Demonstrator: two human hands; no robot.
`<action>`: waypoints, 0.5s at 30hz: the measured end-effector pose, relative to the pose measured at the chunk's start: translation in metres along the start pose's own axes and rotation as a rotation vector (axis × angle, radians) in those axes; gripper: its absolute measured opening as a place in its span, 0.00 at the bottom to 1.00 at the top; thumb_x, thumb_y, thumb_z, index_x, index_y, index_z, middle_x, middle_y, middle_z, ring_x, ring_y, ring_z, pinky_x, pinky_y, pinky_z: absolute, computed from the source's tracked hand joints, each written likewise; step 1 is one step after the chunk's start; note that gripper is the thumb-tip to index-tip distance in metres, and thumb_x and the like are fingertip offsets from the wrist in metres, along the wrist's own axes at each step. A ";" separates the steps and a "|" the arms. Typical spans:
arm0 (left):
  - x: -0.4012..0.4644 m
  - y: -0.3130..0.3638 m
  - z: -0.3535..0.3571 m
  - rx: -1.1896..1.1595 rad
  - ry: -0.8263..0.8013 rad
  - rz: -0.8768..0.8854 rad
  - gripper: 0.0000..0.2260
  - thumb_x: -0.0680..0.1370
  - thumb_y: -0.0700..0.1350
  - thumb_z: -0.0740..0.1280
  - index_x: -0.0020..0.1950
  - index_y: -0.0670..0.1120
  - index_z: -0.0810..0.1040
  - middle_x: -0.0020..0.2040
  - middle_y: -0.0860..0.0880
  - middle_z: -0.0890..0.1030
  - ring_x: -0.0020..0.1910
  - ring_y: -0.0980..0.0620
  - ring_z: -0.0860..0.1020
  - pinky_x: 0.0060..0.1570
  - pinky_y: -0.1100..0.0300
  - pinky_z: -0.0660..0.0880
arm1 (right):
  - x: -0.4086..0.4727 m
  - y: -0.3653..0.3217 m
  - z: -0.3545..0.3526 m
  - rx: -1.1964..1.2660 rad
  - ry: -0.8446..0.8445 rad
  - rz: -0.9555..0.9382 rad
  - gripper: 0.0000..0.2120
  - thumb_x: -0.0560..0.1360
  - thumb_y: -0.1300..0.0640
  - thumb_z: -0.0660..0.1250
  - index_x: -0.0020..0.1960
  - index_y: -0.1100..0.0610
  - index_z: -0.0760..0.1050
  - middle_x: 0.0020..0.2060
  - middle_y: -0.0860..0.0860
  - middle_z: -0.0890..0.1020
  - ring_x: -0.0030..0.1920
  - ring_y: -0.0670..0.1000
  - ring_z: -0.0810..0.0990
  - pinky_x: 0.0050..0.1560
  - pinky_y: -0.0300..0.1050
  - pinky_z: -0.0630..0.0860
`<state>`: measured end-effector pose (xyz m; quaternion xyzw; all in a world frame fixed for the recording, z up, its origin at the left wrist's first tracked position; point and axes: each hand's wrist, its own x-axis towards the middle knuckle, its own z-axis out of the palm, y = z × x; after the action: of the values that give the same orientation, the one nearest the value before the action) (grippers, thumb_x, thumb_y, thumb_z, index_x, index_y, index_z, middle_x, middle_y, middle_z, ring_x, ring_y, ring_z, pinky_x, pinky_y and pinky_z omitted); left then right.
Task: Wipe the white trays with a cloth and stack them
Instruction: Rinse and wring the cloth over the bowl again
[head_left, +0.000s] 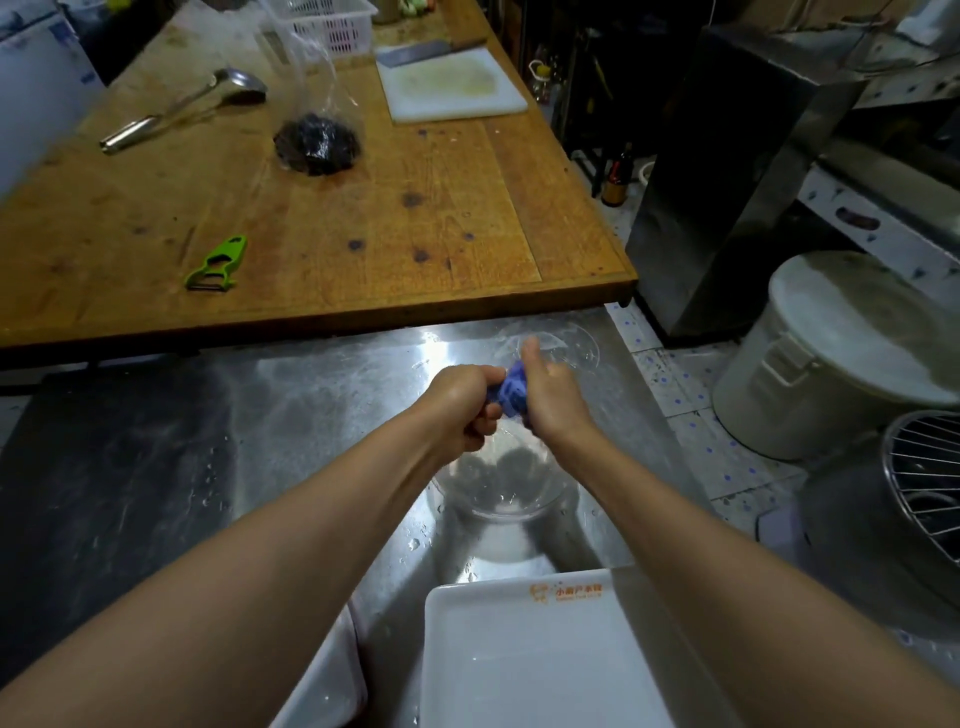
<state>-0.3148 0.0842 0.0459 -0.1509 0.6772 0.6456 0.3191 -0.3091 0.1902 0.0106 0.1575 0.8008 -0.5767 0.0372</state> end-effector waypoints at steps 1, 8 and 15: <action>-0.002 0.000 -0.002 0.142 0.031 0.086 0.13 0.79 0.42 0.57 0.34 0.45 0.69 0.25 0.48 0.68 0.21 0.55 0.63 0.20 0.67 0.56 | -0.001 -0.002 -0.003 0.107 -0.050 0.140 0.30 0.80 0.38 0.45 0.38 0.58 0.72 0.27 0.53 0.72 0.26 0.48 0.67 0.28 0.41 0.64; -0.010 -0.015 -0.010 0.989 0.190 0.817 0.08 0.75 0.40 0.63 0.44 0.49 0.63 0.39 0.50 0.74 0.38 0.48 0.71 0.34 0.55 0.66 | -0.010 -0.011 -0.021 0.633 -0.370 0.555 0.12 0.78 0.58 0.59 0.37 0.57 0.75 0.29 0.52 0.77 0.28 0.46 0.73 0.27 0.37 0.74; -0.004 -0.025 -0.014 1.334 0.147 1.042 0.12 0.73 0.36 0.66 0.53 0.47 0.69 0.44 0.50 0.66 0.42 0.49 0.67 0.32 0.56 0.65 | -0.011 -0.004 -0.026 0.549 -0.467 0.555 0.25 0.78 0.38 0.55 0.39 0.57 0.77 0.32 0.53 0.80 0.34 0.49 0.77 0.23 0.37 0.71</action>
<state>-0.2996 0.0664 0.0290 0.3583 0.9181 0.1641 -0.0417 -0.2966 0.2107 0.0259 0.2359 0.5159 -0.7559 0.3268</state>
